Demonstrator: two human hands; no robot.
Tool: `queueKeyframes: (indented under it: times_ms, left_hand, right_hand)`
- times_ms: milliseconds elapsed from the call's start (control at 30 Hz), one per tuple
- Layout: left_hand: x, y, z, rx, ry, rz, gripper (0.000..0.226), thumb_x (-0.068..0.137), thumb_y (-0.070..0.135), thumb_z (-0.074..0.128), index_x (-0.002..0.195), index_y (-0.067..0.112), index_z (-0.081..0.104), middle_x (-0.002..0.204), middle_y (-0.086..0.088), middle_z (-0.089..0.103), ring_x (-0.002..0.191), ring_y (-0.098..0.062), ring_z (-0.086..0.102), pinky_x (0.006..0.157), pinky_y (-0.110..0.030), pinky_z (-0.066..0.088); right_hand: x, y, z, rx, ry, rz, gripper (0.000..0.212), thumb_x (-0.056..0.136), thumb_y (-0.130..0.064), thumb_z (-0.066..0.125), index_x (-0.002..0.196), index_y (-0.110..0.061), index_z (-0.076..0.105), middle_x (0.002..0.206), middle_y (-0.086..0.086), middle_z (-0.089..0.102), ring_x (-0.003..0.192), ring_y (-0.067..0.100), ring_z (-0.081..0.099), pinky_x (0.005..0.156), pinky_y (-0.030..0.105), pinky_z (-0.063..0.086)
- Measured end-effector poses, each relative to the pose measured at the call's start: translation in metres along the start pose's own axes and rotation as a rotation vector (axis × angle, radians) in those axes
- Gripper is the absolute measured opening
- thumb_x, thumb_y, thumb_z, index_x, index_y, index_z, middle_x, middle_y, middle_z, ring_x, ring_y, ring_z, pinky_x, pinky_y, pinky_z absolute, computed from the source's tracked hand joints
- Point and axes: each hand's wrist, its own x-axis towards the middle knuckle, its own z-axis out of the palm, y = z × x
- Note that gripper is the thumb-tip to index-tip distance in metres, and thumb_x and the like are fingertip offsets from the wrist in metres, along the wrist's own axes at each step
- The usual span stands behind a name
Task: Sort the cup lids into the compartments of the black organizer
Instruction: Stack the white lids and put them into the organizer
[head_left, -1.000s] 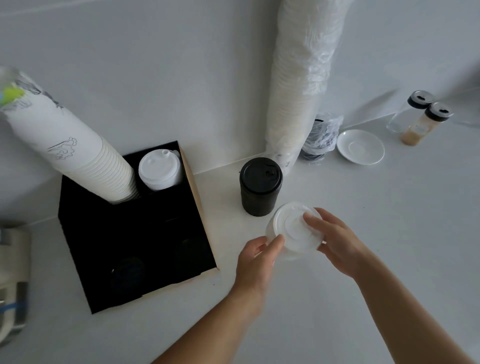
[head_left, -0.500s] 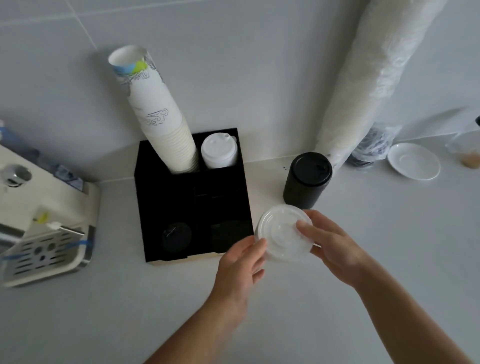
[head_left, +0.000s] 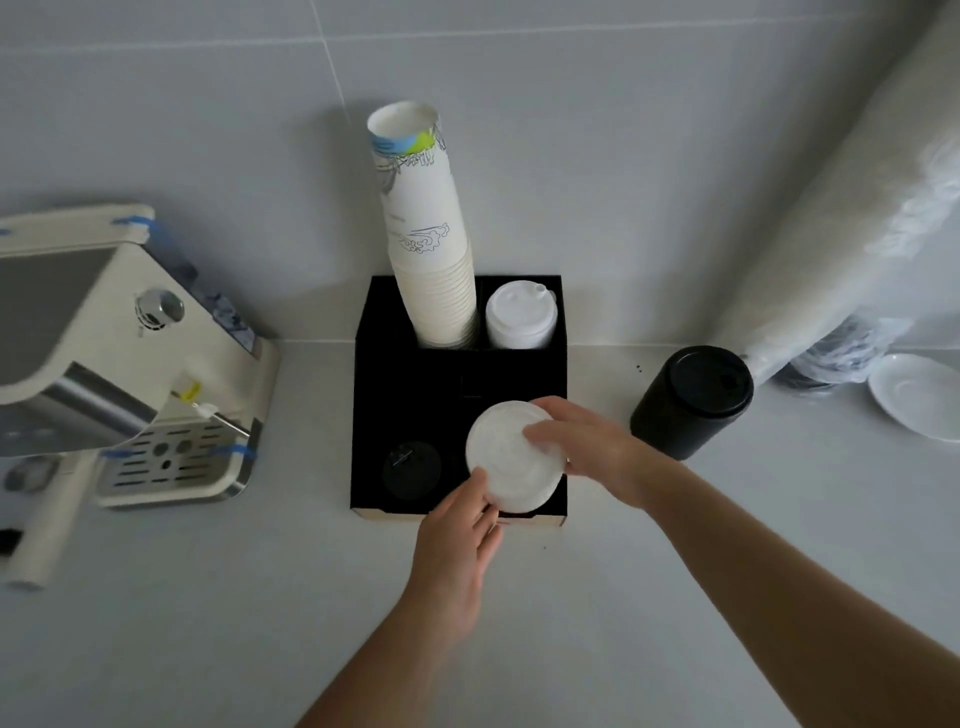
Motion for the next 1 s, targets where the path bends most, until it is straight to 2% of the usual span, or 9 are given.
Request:
queueKeyframes:
  times_ms: [100, 267, 433, 533, 667, 733, 800, 900, 1000]
  left_hand:
    - [0.008, 0.006, -0.001, -0.008, 0.037, -0.022, 0.01, 0.091, 0.032, 0.061, 0.089, 0.023, 0.065, 0.101, 0.006, 0.069, 0.116, -0.014, 0.058, 0.111, -0.037, 0.039]
    - [0.021, 0.005, -0.002, -0.045, 0.072, -0.062, 0.013, 0.092, 0.032, 0.06, 0.099, 0.022, 0.062, 0.12, -0.002, 0.064, 0.123, -0.016, 0.055, 0.11, -0.035, 0.04]
    - [0.026, 0.003, 0.003, -0.071, 0.095, -0.073, 0.014, 0.092, 0.025, 0.058, 0.08, 0.019, 0.063, 0.092, 0.006, 0.067, 0.095, -0.005, 0.061, 0.104, -0.03, 0.042]
    - [0.034, 0.001, 0.002, -0.035, 0.114, -0.067, 0.02, 0.089, 0.025, 0.059, 0.07, 0.019, 0.056, 0.085, 0.003, 0.058, 0.085, -0.007, 0.058, 0.095, -0.026, 0.045]
    - [0.043, 0.0, 0.003, 0.061, 0.106, -0.067, 0.021, 0.094, 0.02, 0.053, 0.075, 0.02, 0.061, 0.078, 0.002, 0.053, 0.073, -0.007, 0.051, 0.085, -0.023, 0.043]
    - [0.047, 0.001, 0.002, 0.066, 0.088, -0.095, 0.022, 0.096, 0.013, 0.048, 0.075, 0.018, 0.054, 0.075, 0.003, 0.044, 0.068, -0.007, 0.042, 0.072, -0.022, 0.04]
    - [0.052, 0.002, 0.0, 0.067, 0.067, -0.115, 0.028, 0.097, 0.003, 0.042, 0.074, 0.017, 0.049, 0.074, 0.004, 0.038, 0.066, -0.007, 0.033, 0.065, -0.021, 0.034]
    - [0.051, 0.003, 0.0, 0.082, 0.055, -0.129, 0.033, 0.098, -0.002, 0.038, 0.073, 0.016, 0.047, 0.072, 0.004, 0.036, 0.065, -0.006, 0.031, 0.065, -0.021, 0.033]
    - [0.046, 0.005, 0.0, 0.101, 0.072, -0.133, 0.023, 0.094, 0.009, 0.048, 0.073, 0.018, 0.048, 0.074, 0.0, 0.038, 0.068, -0.01, 0.035, 0.073, -0.018, 0.04]
  right_hand:
    - [0.016, -0.009, 0.008, -0.119, -0.021, 0.013, 0.038, 0.089, -0.048, 0.056, 0.123, -0.031, 0.055, 0.12, -0.004, 0.064, 0.112, 0.018, 0.059, 0.105, 0.044, 0.045]
    - [0.031, -0.012, 0.019, -0.271, 0.003, 0.049, 0.051, 0.082, -0.05, 0.061, 0.129, -0.034, 0.051, 0.12, -0.002, 0.062, 0.109, 0.02, 0.058, 0.101, 0.042, 0.047]
    - [0.035, -0.01, 0.022, -0.227, 0.035, 0.09, 0.041, 0.082, -0.041, 0.061, 0.122, -0.035, 0.055, 0.114, 0.0, 0.063, 0.106, 0.021, 0.059, 0.097, 0.04, 0.048]
    - [0.036, -0.007, 0.022, -0.199, 0.054, 0.106, 0.046, 0.075, -0.044, 0.062, 0.121, -0.037, 0.056, 0.117, 0.0, 0.064, 0.107, 0.021, 0.06, 0.099, 0.041, 0.048]
    - [0.036, -0.001, 0.023, -0.298, 0.079, 0.125, 0.062, 0.082, -0.039, 0.061, 0.142, -0.034, 0.045, 0.14, 0.002, 0.055, 0.123, 0.025, 0.053, 0.104, 0.037, 0.043]
    - [0.034, 0.001, 0.028, -0.442, 0.091, 0.109, 0.066, 0.09, -0.033, 0.057, 0.151, -0.028, 0.033, 0.15, 0.005, 0.045, 0.133, 0.028, 0.045, 0.105, 0.035, 0.04]
    - [0.034, 0.001, 0.031, -0.538, 0.119, 0.088, 0.064, 0.094, -0.031, 0.052, 0.153, -0.024, 0.028, 0.151, 0.008, 0.045, 0.133, 0.029, 0.045, 0.103, 0.034, 0.04]
    - [0.032, 0.001, 0.034, -0.615, 0.151, 0.061, 0.063, 0.096, -0.033, 0.05, 0.153, -0.021, 0.027, 0.149, 0.01, 0.048, 0.131, 0.029, 0.049, 0.099, 0.032, 0.042]
    - [0.028, -0.001, 0.034, -0.655, 0.179, 0.047, 0.062, 0.096, -0.033, 0.05, 0.153, -0.019, 0.028, 0.145, 0.01, 0.051, 0.127, 0.029, 0.052, 0.095, 0.031, 0.043]
